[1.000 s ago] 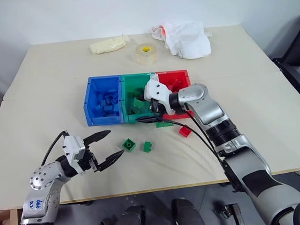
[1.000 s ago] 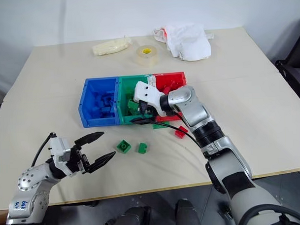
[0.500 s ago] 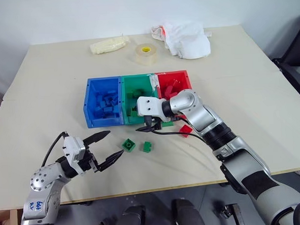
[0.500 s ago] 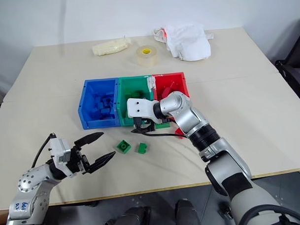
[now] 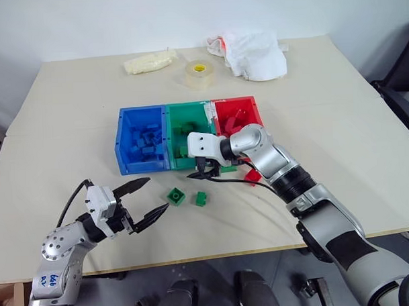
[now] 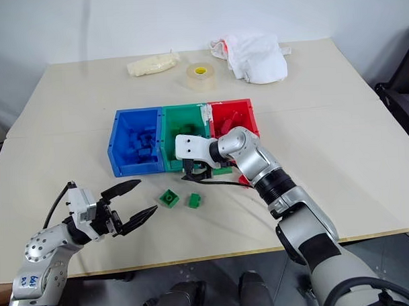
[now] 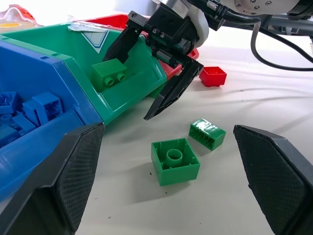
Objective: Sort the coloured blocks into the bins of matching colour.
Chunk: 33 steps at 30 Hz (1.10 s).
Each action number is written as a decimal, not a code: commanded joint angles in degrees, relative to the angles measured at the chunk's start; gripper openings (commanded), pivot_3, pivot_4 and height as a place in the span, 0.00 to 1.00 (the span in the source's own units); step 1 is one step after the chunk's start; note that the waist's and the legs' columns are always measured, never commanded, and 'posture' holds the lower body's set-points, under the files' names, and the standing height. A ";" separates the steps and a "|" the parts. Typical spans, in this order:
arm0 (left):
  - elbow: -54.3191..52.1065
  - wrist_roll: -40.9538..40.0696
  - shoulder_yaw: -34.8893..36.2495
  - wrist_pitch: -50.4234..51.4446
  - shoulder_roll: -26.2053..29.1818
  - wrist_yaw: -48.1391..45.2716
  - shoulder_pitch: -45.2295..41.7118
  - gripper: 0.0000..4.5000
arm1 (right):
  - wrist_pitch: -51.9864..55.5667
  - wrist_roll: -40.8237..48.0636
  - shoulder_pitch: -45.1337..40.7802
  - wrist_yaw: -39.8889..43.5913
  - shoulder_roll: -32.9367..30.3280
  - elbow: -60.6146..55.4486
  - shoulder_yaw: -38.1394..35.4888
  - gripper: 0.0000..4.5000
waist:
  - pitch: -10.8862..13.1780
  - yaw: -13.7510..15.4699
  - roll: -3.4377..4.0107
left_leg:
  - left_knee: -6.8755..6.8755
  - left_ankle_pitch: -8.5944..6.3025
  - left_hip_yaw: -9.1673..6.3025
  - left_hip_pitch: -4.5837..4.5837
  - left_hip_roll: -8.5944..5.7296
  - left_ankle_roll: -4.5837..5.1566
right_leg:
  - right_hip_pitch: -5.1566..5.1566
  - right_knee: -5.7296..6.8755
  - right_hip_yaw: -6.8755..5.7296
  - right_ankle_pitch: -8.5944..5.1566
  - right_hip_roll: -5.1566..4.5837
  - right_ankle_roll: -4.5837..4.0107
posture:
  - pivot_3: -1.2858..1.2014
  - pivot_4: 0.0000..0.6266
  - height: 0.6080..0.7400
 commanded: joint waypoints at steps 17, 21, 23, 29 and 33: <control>-2.51 -0.05 -0.02 -1.43 -0.12 -0.19 0.94 1.00 | 8.08 10.36 4.03 5.56 -6.76 -21.25 -9.46 0.93 | 0.00 0.13 0.00 | -0.16 -0.02 0.00 -0.01 0.02 0.00 | -0.07 -0.09 -0.03 0.00 -0.01 0.00 | 0.52 0.24 1.00; -1.76 -0.24 -0.10 -1.52 0.18 -0.90 0.66 1.00 | 12.63 16.07 9.58 11.48 -14.18 -28.35 -12.33 0.93 | 0.01 0.46 0.00 | -0.11 -0.04 -0.02 -0.07 0.00 0.04 | -0.01 -0.19 -0.06 0.00 -0.05 0.00 | 0.52 0.24 1.00; -1.22 -0.34 -0.12 -1.38 0.33 -1.28 0.30 1.00 | 15.26 19.04 13.46 14.27 -19.43 -31.94 -14.65 0.93 | 0.01 0.93 -0.01 | -0.09 -0.05 -0.02 -0.08 0.00 0.06 | 0.01 -0.24 -0.07 0.00 -0.06 0.00 | 0.52 0.24 1.00; 1.35 -0.25 -0.92 -1.17 0.61 -2.95 -1.70 1.00 | 22.27 23.78 25.21 15.26 -31.67 -38.39 -21.08 0.93 | 0.01 1.77 -0.01 | -0.10 -0.06 0.15 -0.08 0.06 0.08 | 0.00 -0.32 -0.03 0.00 -0.04 0.00 | 0.52 0.24 1.00; 3.58 0.01 -1.52 -1.28 0.70 -4.26 -3.67 1.00 | 25.36 24.82 32.70 12.29 -36.29 -41.21 -25.09 0.97 | 0.01 2.32 -0.01 | -0.04 -0.08 0.16 -0.09 0.03 0.12 | 0.06 -0.38 -0.05 0.00 -0.06 0.00 | 0.52 0.24 1.00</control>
